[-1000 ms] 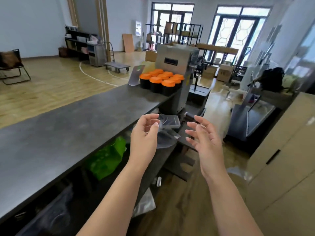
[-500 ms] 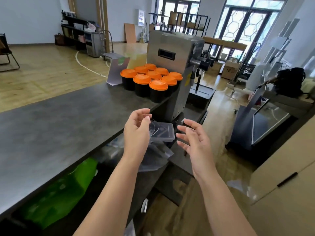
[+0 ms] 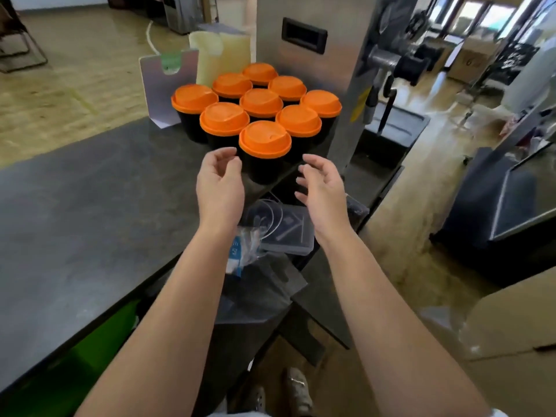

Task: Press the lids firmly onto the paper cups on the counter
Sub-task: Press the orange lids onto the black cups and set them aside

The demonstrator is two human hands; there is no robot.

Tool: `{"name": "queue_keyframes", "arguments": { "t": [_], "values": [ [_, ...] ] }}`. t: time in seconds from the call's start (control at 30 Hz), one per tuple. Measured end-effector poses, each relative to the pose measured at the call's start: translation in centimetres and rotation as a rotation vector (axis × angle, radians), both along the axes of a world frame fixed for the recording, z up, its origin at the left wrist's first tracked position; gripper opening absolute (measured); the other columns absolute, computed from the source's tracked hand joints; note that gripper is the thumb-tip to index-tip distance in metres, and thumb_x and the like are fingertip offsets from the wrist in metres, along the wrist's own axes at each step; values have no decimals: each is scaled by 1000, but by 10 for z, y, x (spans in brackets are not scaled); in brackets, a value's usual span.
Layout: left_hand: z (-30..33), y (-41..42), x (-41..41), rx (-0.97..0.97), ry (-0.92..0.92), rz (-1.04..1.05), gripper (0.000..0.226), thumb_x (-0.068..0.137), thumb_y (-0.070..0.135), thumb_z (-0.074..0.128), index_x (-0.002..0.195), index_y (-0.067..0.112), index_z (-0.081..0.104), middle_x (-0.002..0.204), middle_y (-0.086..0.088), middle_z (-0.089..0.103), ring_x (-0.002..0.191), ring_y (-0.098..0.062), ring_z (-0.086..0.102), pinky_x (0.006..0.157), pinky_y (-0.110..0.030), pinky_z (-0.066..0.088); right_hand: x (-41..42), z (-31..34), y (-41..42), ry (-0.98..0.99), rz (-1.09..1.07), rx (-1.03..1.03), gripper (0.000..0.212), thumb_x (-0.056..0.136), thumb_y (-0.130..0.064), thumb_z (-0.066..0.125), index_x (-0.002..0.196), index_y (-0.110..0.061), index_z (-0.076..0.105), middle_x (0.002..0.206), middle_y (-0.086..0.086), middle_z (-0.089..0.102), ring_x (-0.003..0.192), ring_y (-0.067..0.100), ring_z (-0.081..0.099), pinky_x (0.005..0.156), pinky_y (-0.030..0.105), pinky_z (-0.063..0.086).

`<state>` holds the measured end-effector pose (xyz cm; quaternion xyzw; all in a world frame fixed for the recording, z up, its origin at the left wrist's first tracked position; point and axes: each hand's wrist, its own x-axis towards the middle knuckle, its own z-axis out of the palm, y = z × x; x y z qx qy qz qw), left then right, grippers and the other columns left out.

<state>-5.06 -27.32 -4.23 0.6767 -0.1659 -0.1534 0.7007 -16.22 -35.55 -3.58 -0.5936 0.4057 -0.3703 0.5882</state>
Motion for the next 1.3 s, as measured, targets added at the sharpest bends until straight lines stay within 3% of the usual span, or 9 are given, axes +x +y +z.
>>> {"name": "queue_keyframes", "arguments": {
  "t": [0.17, 0.33, 0.6, 0.7, 0.83, 1.0, 1.1, 1.23, 1.3],
  "values": [
    [-4, -22, -2, 39, 46, 115, 26, 102, 31, 50, 126, 23, 56, 119, 10, 60, 102, 0, 54, 83, -17, 41, 33, -11, -26, -18, 62, 41, 26, 102, -31, 48, 127, -24, 54, 110, -21, 56, 105, -3, 53, 103, 36, 47],
    [-2, -40, -6, 67, 56, 127, 25, 103, 42, 44, 124, 32, 53, 112, 21, 58, 107, 5, 52, 88, -21, 40, 44, -13, -39, -55, 88, 71, 14, 105, -34, 43, 117, -30, 50, 100, -25, 53, 91, -11, 50, 76, 13, 37],
    [-4, -21, -24, 69, -46, 155, 33, 106, 45, 36, 132, 30, 51, 117, 16, 61, 106, 5, 58, 86, -17, 44, 48, -26, -17, -128, 222, 35, 21, 103, -43, 42, 107, -26, 52, 102, -2, 63, 92, 10, 61, 80, 28, 49],
    [-8, 3, -26, 59, -96, 279, 40, 105, 49, 27, 133, 30, 50, 119, 15, 60, 106, 5, 57, 89, -17, 45, 60, -28, 8, -158, 334, -41, 14, 105, -37, 37, 97, -29, 45, 93, -4, 56, 80, 0, 55, 73, 17, 46],
    [-9, 40, -15, 69, -177, 450, 43, 102, 51, 27, 130, 30, 50, 119, 14, 60, 109, 3, 57, 90, -11, 46, 84, -27, 45, -165, 515, -95, 15, 108, -35, 30, 102, -34, 43, 100, -10, 57, 85, -6, 56, 74, 10, 45],
    [-6, 77, 8, 116, -149, 581, 30, 109, 35, 28, 117, 28, 56, 105, 16, 61, 93, 13, 56, 76, -2, 40, 112, -27, 73, -88, 661, -106, 31, 108, -38, 27, 110, -21, 52, 96, -13, 58, 92, 4, 58, 84, 26, 46],
    [-9, 91, 13, 146, -134, 629, 31, 109, 38, 23, 111, 35, 54, 103, 15, 61, 95, 5, 58, 81, -12, 44, 122, -28, 84, -78, 715, -125, 30, 108, -38, 28, 101, -24, 54, 89, -12, 59, 84, -1, 58, 80, 25, 46],
    [-17, 100, 15, 161, -160, 640, 30, 109, 40, 22, 125, 37, 47, 111, 22, 56, 107, -1, 58, 84, -12, 46, 127, -31, 89, -145, 821, -137, 26, 109, -35, 26, 121, -35, 50, 110, -18, 58, 99, -8, 58, 82, 11, 46],
    [-19, 103, 16, 155, -223, 633, 33, 108, 40, 23, 136, 40, 41, 121, 27, 52, 116, 1, 55, 91, -14, 47, 129, -35, 89, -197, 837, -203, 30, 109, -30, 25, 131, -36, 44, 124, -19, 54, 111, -7, 55, 91, 12, 46]
  ]
}}
